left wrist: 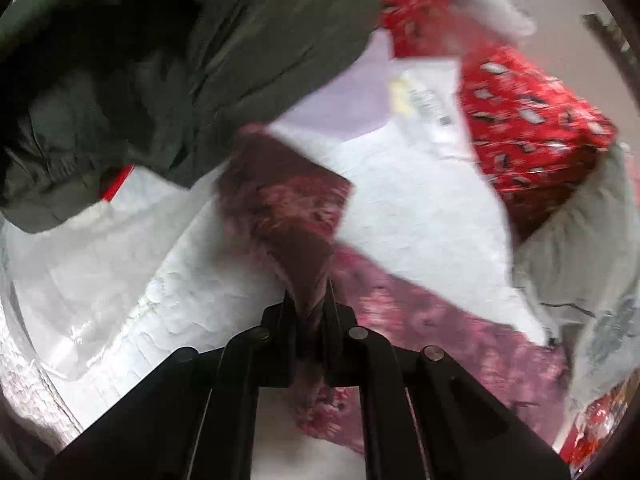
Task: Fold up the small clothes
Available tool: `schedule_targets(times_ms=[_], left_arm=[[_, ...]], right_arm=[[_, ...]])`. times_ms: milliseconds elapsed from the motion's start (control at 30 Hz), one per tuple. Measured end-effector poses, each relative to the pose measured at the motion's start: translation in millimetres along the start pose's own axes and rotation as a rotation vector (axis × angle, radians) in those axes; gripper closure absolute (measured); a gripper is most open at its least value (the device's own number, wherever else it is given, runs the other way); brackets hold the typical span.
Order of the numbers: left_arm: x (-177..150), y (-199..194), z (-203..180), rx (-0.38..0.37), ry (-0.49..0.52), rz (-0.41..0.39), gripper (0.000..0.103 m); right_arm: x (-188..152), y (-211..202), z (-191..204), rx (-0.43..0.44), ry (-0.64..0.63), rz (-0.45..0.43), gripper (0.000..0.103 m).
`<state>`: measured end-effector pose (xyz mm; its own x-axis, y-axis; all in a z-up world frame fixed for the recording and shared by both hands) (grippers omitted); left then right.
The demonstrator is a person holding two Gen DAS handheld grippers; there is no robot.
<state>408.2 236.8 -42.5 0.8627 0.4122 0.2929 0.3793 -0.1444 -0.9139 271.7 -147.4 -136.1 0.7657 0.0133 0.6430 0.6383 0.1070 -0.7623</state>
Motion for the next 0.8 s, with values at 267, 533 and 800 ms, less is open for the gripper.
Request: schedule_targets(times_ms=[267,533,800], left_arm=[[-26.8,-49.9,-89.1,-0.100,0.142,-0.034,0.097],[-108.1,-56.7,-199.2,-0.189,0.336,0.020,0.097],[-190.0,-46.3,-293.6,-0.282,0.480,0.113,0.097]], right_arm=[[-3.0,-14.5,-2.6,-0.015,-0.024,0.027,0.043],[-17.8,-42.4,-61.9,-0.108,0.033,0.028,0.039],[-47.2,-79.8,-167.7,-0.289,0.151,0.010,0.039]])
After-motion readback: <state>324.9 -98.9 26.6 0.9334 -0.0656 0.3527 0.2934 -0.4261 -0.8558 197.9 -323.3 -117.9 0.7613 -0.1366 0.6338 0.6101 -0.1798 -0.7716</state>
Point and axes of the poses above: each gripper's, at about its wrist camera, not at the fingertips, and y roughly the way its jaws point, z to its left, x to its top, the point moved 6 cm from there along y, roughly the way its jaws point, and after that the axes turned 8 degrees about z, right-handed, at the moved point
